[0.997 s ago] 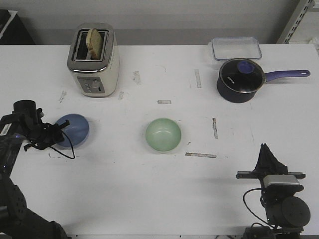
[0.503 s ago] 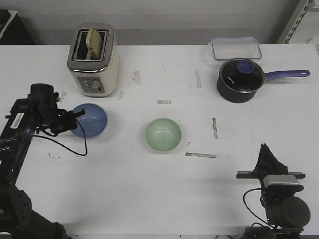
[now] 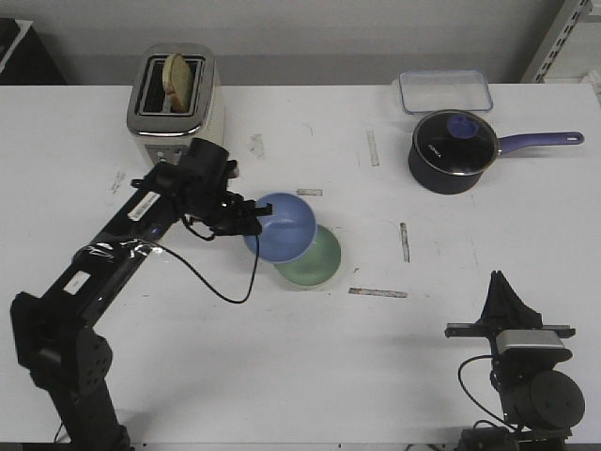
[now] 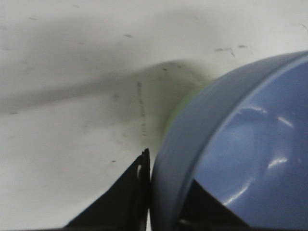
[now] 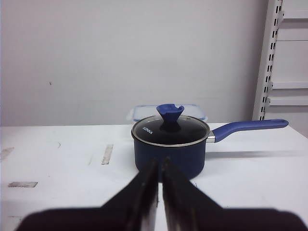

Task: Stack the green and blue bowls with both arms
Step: 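Lift the blue bowl with the left gripper and lower it into the green bowl, then open the left gripper to release the blue bowl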

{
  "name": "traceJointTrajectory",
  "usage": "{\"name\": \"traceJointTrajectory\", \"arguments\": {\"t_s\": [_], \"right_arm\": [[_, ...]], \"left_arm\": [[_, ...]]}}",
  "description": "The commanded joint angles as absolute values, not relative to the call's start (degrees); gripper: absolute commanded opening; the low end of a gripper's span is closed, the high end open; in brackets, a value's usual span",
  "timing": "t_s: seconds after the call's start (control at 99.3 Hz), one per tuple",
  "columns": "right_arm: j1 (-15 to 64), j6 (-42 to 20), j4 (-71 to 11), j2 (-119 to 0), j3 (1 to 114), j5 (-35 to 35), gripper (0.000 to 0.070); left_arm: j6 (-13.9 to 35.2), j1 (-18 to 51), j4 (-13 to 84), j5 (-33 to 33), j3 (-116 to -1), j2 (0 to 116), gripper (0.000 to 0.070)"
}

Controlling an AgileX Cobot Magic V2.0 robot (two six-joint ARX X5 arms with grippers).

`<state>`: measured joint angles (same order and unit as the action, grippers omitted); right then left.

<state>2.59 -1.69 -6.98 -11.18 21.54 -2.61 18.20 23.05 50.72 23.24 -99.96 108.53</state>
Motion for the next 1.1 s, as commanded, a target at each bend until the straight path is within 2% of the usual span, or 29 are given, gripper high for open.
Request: {"name": "traceJointTrajectory", "arguments": {"t_s": [0.0,0.222,0.342,0.493,0.584,0.654,1.087], "right_arm": [[2.66,-1.41,-6.09,-11.22,21.78,-2.59,0.0005],[2.66,-1.41,-6.09,-11.22,21.78,-2.57,0.0005],[2.66,-1.41,-6.09,-11.22,21.78,-2.57,0.0005],[2.66,-1.41,-6.09,-11.22,21.78,-2.57,0.0005],[2.66,-1.41,-6.09,-11.22,21.78,-2.57,0.0005],[2.66,-1.41,-6.09,-11.22,21.78,-2.57,0.0005],[2.66,-1.41,-6.09,-11.22,21.78,-2.57,0.0005]], "left_arm": [[18.72,25.12,50.63,24.47,-102.54,110.43,0.0],[18.7,29.3,50.5,24.47,-102.8,113.19,0.0012],[18.7,30.04,49.82,24.45,-102.8,113.51,0.0132],[18.72,30.06,48.99,24.45,-102.8,113.51,0.0145],[18.7,30.06,49.21,24.45,-102.87,113.23,0.0251],[18.7,30.06,49.28,24.45,-103.13,112.73,0.0287],[17.54,29.58,48.88,24.45,-103.42,106.41,0.0287]]}}
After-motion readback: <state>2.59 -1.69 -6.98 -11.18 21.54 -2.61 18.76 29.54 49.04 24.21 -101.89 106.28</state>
